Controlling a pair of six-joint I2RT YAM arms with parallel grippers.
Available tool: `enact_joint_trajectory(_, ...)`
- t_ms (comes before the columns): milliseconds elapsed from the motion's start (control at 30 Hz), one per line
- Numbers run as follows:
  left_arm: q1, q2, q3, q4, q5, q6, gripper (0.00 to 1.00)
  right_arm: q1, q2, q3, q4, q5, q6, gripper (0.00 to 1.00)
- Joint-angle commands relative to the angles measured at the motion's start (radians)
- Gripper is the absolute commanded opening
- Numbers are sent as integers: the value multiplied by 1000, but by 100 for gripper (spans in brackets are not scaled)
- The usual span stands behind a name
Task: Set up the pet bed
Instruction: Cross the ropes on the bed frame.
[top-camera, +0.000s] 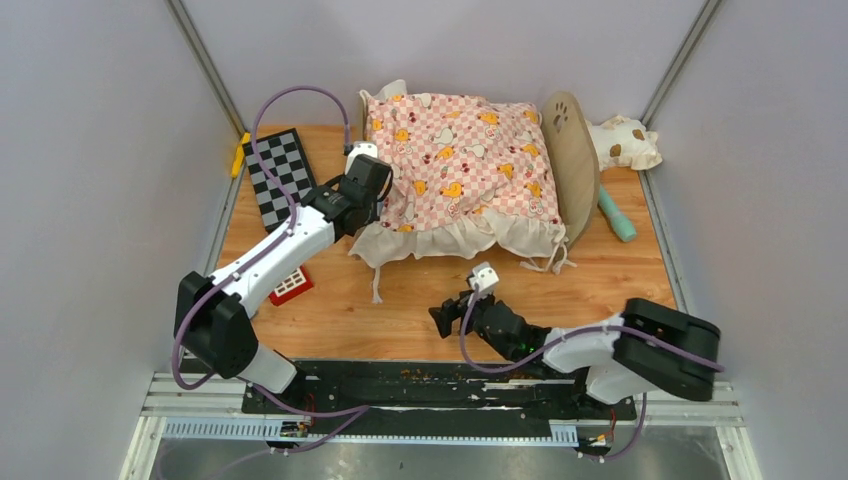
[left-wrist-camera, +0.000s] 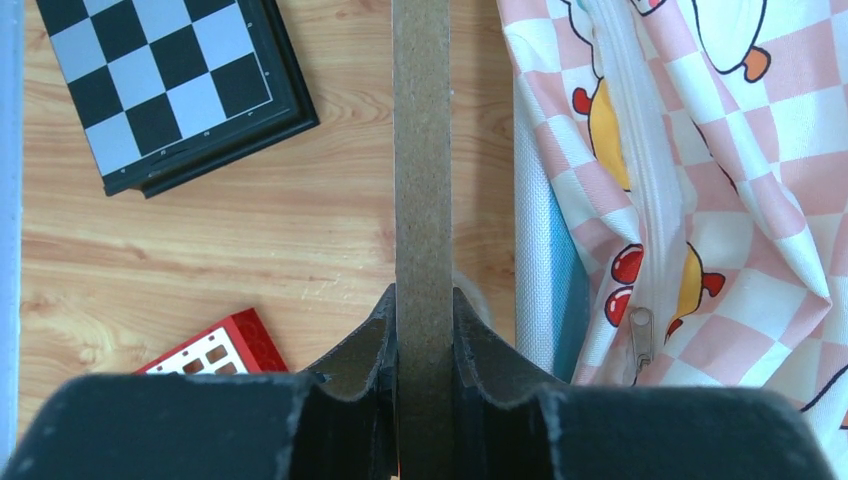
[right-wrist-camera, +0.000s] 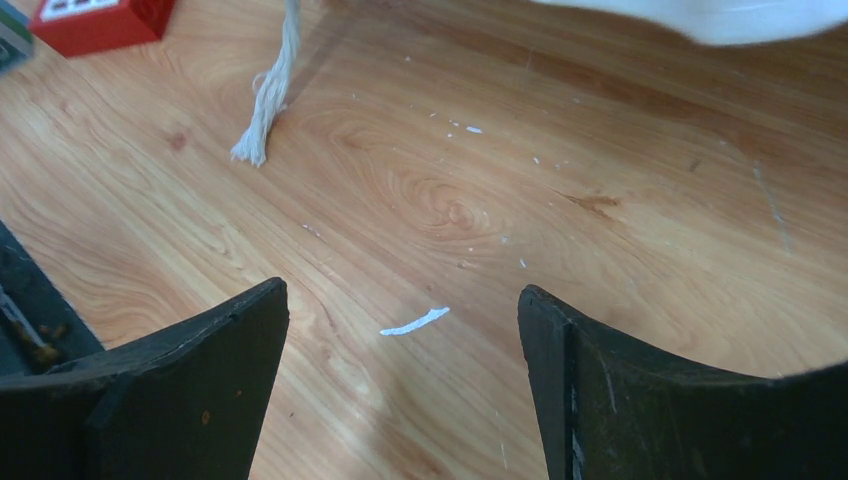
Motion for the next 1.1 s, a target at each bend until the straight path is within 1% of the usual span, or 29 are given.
enact_joint_trajectory(0,-17,-42,92,-8,60,37,0,16,188,60,367,-51,-179,85)
enact_joint_trajectory(100,-17,-54,95,-22,68,41,0,23,323,99,516,-101,-255,83)
enact_joint_trajectory(167,-17,-59,98,-33,83,40,0,37,412,121,649,-130,-323,81)
enact_joint_trajectory(233,-17,-65,101,-44,99,33,0,58,502,143,809,-129,-379,81)
enact_joint_trajectory(267,-18,-67,101,-49,110,30,0,68,538,168,839,-127,-403,81)
enact_joint_trajectory(333,-18,-74,109,-64,126,25,0,76,588,229,831,-112,-438,82)
enact_joint_trajectory(567,-19,-112,138,-108,162,8,0,75,748,415,844,-34,-456,89)
enact_joint_trajectory(700,-19,-115,173,-141,192,1,0,69,826,506,845,26,-463,90)
enact_joint_trajectory(800,-19,-115,198,-165,214,-1,0,58,850,543,843,51,-487,89)
enact_joint_trajectory(933,-19,-122,226,-188,242,-3,0,49,854,564,823,32,-565,88)
enact_joint_trajectory(1067,-20,-132,241,-201,275,-17,0,47,884,572,838,37,-594,88)
